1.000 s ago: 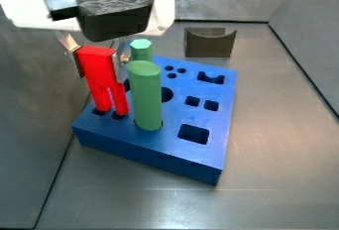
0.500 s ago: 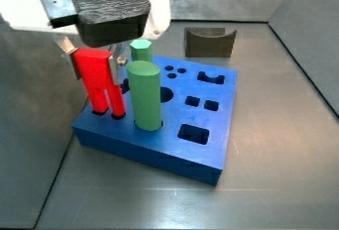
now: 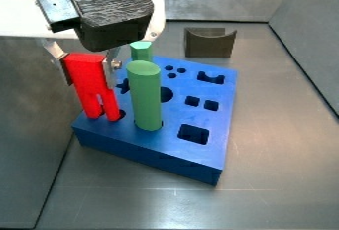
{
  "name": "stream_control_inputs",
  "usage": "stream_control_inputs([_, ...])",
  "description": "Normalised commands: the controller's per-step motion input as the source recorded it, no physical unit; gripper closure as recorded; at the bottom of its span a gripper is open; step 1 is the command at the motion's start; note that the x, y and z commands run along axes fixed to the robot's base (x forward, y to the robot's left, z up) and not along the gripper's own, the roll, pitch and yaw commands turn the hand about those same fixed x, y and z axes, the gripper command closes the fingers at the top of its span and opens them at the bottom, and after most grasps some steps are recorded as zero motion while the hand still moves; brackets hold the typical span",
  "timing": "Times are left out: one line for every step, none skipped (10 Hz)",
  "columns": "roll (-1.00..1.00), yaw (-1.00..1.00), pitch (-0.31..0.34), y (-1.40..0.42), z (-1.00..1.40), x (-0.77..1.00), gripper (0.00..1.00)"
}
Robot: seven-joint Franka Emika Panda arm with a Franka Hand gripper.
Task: Pick up the square-circle object. Move up. Place the square-circle object on the fixture. Regrasp the square-circle object. Rotate the square-circle object. Move to above the board. Insert the square-circle object.
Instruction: Insert the square-circle object.
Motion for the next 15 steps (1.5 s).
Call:
stream_control_inputs([0.00, 0.00, -0.001, -0.01, -0.06, 0.12, 1.00])
stream_control_inputs([0.00, 0.00, 0.000, -0.06, -0.05, 0.12, 1.00])
stream_control_inputs([0.00, -0.01, -0.006, -0.11, -0.06, 0.17, 1.00])
stream_control_inputs([0.02, -0.06, 0.000, -0.08, -0.06, 0.25, 1.00])
stream_control_inputs([0.00, -0.06, 0.000, -0.01, -0.05, 0.31, 1.00])
stream_control_inputs([0.00, -0.03, 0.000, 0.00, 0.00, 0.19, 1.00])
stream_control_inputs([0.00, 0.00, 0.000, 0.00, 0.00, 0.16, 1.00])
stream_control_inputs([0.00, 0.00, 0.000, 0.00, 0.00, 0.13, 1.00])
stream_control_inputs([0.00, 0.00, 0.000, 0.00, 0.00, 0.03, 1.00])
stream_control_inputs([0.00, -0.01, 0.000, 0.00, -0.01, 0.00, 1.00])
stream_control_inputs([0.00, -0.19, 0.000, 0.00, -0.07, 0.06, 1.00])
stream_control_inputs([0.02, -0.21, 0.000, 0.00, -0.05, 0.00, 1.00])
stream_control_inputs([0.00, -0.08, 0.000, 0.00, -0.03, 0.00, 1.00])
stream_control_inputs([0.00, 0.00, 0.000, 0.00, -0.04, 0.00, 1.00])
stream_control_inputs([0.00, 0.00, 0.000, 0.06, -0.11, 0.00, 1.00])
